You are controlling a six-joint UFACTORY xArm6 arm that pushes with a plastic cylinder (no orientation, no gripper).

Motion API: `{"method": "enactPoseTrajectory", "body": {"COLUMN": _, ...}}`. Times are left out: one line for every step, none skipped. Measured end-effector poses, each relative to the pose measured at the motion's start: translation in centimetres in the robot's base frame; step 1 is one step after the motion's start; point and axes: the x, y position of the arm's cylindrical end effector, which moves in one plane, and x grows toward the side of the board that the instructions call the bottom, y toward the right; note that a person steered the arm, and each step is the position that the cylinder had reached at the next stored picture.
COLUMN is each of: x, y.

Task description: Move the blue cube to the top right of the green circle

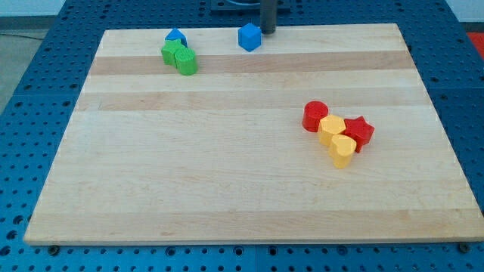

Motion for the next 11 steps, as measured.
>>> {"method": "enactPoseTrajectory", "body": {"x": 2.6, "y": -1.6}}
{"method": "enactPoseTrajectory", "body": {"x": 4.8, "y": -1.6}}
{"method": "enactPoseTrajectory", "body": {"x": 5.6, "y": -1.0}}
{"method": "enactPoseTrajectory", "body": {"x": 7.8, "y": -1.4}}
{"method": "enactPoseTrajectory", "body": {"x": 8.1, "y": -1.9}}
{"method": "enactPoseTrajectory", "body": {"x": 9.0, "y": -1.8}}
{"method": "enactPoseTrajectory", "body": {"x": 10.7, "y": -1.9}}
{"method": "enactPoseTrajectory", "body": {"x": 9.7, "y": -3.2}}
{"method": "enactPoseTrajectory", "body": {"x": 8.5, "y": -4.8}}
{"method": "enactPoseTrajectory", "body": {"x": 8.5, "y": -5.3}}
{"method": "enactPoseTrajectory", "body": {"x": 8.5, "y": -7.5}}
